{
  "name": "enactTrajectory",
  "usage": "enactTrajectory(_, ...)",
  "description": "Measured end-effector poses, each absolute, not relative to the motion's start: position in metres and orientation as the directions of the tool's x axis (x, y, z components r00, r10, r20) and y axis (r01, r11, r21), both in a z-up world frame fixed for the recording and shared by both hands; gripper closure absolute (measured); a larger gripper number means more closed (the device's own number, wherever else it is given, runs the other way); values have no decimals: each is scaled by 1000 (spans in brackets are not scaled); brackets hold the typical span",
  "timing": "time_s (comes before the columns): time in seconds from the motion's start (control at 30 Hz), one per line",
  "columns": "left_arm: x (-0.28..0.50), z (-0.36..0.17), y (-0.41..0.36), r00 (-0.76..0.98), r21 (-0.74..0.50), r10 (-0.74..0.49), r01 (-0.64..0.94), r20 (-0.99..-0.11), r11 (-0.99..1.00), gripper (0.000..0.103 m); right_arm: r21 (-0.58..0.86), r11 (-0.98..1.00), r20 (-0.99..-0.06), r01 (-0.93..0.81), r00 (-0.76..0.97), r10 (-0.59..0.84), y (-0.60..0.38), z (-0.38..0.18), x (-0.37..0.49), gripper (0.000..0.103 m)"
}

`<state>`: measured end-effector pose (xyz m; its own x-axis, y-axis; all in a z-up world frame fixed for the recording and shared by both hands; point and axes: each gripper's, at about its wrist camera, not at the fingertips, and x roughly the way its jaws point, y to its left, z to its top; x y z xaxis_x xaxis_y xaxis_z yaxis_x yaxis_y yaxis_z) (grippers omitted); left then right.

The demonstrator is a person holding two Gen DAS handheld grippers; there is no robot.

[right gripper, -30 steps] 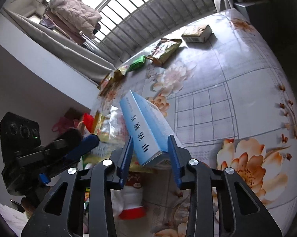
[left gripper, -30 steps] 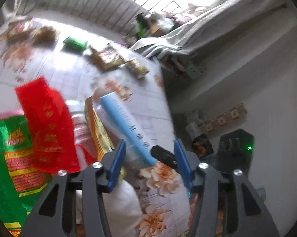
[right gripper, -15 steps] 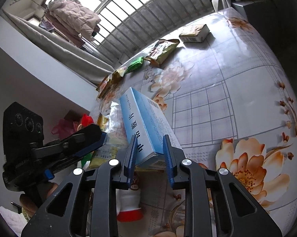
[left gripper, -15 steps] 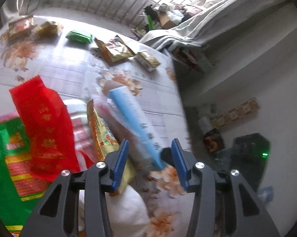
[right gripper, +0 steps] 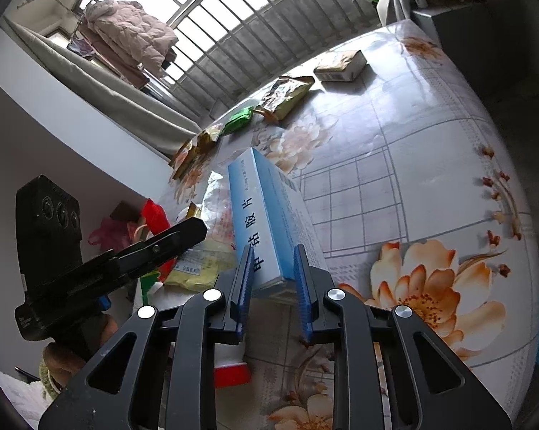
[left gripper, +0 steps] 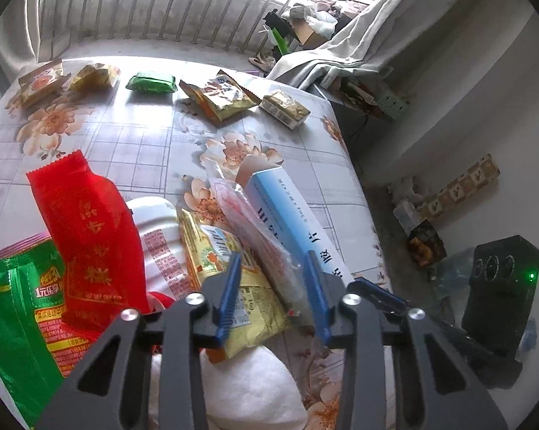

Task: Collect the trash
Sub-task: 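Grasp the blue-and-white medicine box with right tool while left tool grasps a clear plastic bag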

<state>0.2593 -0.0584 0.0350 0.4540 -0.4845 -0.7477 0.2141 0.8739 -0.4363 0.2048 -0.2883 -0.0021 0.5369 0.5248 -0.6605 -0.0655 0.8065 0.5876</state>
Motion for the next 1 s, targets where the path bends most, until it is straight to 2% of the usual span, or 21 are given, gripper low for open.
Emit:
enactTrajectory(0.17, 263, 31, -56, 438, -448, -494, 211, -751, 868, 93, 582, 810, -654, -76, 548, 521, -294, 3, 198, 74)
enactTrajectory(0.33, 263, 29, -54, 438, -452, -497, 209, -749, 867, 94, 546, 828, -650, -123, 562, 512, -291, 9, 193, 60)
enactTrajectory(0.8, 262, 30, -55, 447, -443, -496, 226, -745, 868, 95, 293, 942, -718, -163, 613, 329, -253, 5, 205, 61)
enactTrajectory(0.87, 262, 30, -55, 447, -445, -498, 226, -743, 867, 95, 269, 949, -715, -165, 626, 312, -250, 5, 203, 70)
enactTrajectory(1.0, 262, 32, -55, 455, -454, -514, 244, -727, 857, 95, 274, 951, -699, -143, 650, 299, -255, 5, 202, 72)
